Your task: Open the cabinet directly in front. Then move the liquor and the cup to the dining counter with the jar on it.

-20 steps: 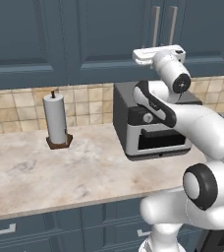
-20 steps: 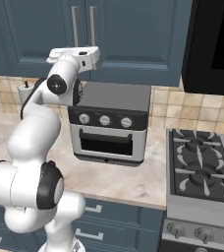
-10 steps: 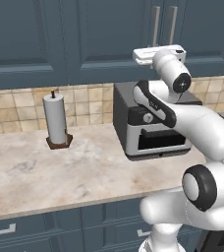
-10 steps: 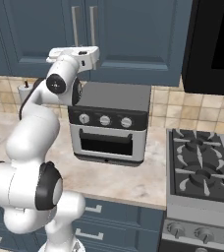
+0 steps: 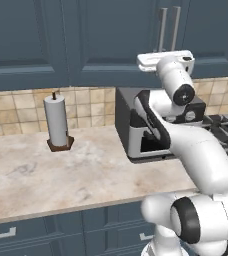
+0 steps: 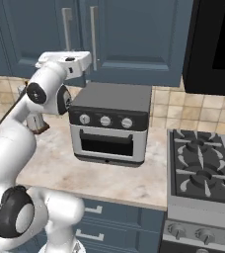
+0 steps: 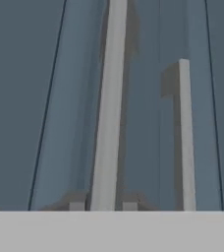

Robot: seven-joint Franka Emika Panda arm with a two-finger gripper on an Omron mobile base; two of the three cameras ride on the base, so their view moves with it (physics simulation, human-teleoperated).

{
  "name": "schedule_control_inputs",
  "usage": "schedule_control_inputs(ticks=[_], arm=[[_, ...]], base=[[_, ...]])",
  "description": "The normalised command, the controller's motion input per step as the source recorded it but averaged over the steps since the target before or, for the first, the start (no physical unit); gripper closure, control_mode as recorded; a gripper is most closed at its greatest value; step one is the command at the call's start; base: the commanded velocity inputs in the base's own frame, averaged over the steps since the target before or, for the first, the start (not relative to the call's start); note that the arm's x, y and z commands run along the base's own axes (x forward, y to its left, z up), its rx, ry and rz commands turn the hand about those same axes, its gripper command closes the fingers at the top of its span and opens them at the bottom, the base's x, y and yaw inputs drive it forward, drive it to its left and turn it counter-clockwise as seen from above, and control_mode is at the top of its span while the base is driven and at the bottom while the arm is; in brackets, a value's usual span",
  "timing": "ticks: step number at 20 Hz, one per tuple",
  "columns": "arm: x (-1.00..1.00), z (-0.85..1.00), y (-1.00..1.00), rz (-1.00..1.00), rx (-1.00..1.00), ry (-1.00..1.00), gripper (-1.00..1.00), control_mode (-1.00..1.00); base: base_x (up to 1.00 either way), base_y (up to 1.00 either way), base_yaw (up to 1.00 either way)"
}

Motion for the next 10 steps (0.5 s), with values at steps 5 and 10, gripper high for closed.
schedule_control_inputs(ticks=[5, 10], arm=[[-1.00, 0.26, 0.74, -0.22, 0.05, 0.02, 1.00, -1.00], [-1.00, 0.15, 0.89, -0.18, 0.05, 0.07, 1.00, -1.00]], base=[[0.00, 0.00, 0.00], [0.00, 0.00, 0.00]])
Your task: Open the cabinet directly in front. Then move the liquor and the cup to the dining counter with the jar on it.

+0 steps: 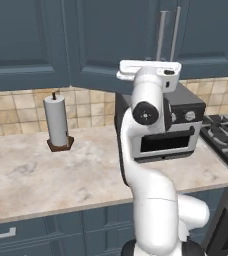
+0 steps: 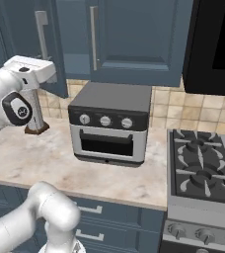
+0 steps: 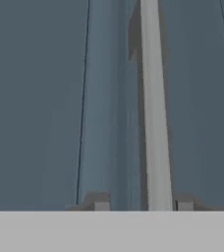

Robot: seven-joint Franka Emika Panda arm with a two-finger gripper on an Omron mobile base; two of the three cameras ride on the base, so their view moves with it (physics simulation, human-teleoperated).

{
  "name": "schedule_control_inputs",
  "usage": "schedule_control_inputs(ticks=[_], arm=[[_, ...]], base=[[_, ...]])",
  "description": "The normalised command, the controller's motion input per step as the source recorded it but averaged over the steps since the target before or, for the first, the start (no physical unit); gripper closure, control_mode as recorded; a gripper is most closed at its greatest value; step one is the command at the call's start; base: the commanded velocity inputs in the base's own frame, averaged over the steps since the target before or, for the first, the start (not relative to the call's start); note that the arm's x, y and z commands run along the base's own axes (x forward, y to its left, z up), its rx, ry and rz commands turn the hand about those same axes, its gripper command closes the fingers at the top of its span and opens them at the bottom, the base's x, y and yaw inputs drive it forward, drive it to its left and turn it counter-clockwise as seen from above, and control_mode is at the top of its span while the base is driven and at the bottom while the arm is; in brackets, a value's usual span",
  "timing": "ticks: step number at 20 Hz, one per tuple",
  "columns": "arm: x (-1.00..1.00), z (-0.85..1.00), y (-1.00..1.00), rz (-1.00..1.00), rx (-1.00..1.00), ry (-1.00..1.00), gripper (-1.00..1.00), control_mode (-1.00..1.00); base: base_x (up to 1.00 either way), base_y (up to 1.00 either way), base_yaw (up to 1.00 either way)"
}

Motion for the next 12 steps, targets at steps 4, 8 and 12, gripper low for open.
schedule_control_inputs(ticks=[4, 8, 12], arm=[[-1.00, 0.14, 0.96, -0.16, 0.06, 0.08, 1.00, -1.00], [-0.90, 0.04, 1.00, -0.14, 0.03, 0.13, 1.00, -1.00], [-0.73, 0.00, 0.96, -0.14, 0.00, 0.14, 1.00, -1.00]], base=[[0.00, 0.00, 0.00], [0.00, 0.00, 0.00], [0.00, 0.00, 0.00]])
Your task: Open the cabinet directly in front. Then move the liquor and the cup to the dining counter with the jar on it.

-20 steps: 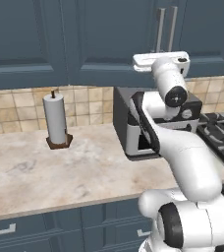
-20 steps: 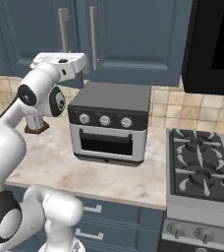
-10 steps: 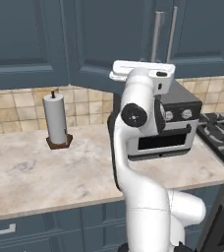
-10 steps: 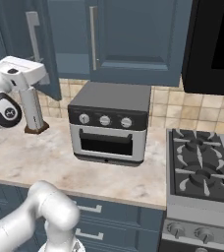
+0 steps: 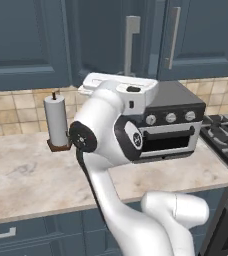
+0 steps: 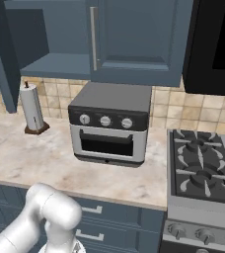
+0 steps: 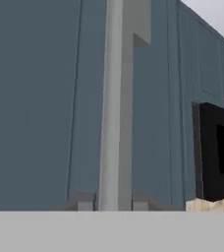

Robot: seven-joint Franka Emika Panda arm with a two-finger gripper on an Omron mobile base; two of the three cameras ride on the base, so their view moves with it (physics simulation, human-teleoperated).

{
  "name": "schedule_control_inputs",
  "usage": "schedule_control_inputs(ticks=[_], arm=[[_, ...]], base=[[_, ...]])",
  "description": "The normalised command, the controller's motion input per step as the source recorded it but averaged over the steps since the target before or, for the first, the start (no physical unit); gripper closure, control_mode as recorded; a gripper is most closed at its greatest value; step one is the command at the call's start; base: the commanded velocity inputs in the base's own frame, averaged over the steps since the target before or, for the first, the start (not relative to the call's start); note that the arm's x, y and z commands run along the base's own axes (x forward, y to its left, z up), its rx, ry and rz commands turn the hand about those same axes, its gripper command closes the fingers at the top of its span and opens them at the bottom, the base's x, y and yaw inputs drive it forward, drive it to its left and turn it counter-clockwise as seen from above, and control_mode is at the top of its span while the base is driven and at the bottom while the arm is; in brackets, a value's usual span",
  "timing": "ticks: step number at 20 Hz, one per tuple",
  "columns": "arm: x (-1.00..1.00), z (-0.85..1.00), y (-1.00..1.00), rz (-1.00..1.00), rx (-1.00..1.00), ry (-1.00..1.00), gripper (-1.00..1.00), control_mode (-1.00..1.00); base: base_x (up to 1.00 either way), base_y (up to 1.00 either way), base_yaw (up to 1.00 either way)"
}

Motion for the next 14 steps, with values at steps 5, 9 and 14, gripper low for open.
schedule_control_inputs(ticks=[5, 9, 14], arm=[[-0.02, -0.01, 0.24, -0.03, -0.03, 0.07, -1.00, -1.00], [-0.83, -0.65, 0.06, 0.10, -0.12, 0.06, -1.00, -1.00], [-0.99, -0.19, -0.27, 0.13, 0.00, -0.01, -1.00, -1.00]], base=[[0.00, 0.00, 0.00], [0.00, 0.00, 0.00], [0.00, 0.00, 0.00]])
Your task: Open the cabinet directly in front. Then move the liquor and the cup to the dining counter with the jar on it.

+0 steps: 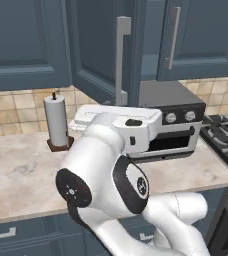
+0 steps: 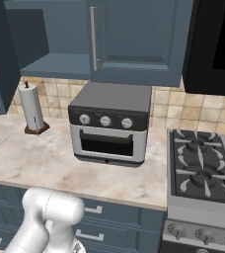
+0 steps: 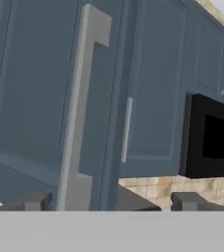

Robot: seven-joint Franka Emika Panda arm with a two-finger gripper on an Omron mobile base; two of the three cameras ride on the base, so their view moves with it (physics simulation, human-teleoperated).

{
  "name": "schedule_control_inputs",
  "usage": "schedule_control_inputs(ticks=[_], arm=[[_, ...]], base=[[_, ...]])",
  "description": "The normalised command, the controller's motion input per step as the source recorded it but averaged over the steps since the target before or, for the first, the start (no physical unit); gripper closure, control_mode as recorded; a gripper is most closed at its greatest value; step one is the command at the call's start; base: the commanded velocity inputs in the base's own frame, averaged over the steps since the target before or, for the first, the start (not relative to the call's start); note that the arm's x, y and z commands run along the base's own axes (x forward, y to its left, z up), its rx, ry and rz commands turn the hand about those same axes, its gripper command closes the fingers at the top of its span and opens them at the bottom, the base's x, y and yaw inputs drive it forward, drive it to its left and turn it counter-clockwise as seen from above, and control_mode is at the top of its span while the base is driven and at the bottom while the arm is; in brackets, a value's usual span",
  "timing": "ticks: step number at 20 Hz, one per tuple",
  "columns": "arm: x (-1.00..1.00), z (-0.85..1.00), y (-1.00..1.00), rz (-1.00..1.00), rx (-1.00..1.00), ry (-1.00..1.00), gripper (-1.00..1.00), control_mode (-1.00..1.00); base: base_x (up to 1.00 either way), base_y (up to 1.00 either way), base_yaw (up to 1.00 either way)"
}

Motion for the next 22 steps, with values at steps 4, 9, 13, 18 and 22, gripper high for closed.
schedule_control_inputs(ticks=[4, 9, 13, 18, 22], arm=[[-0.21, 0.21, -0.98, 0.27, 0.24, -0.13, -1.00, -1.00], [0.00, 0.31, -1.00, 0.35, 0.28, -0.13, -1.00, -1.00], [0.00, 0.09, -0.84, 0.34, 0.15, -0.02, -1.00, -1.00], [0.17, 0.00, -0.54, 0.34, 0.02, 0.00, -1.00, -1.00], [0.50, -0.10, -0.26, 0.30, -0.02, 0.06, -1.00, -1.00]], base=[[0.00, 0.00, 0.00], [0.00, 0.00, 0.00], [0.00, 0.00, 0.00], [0.00, 0.00, 0.00], [0.00, 0.00, 0.00]])
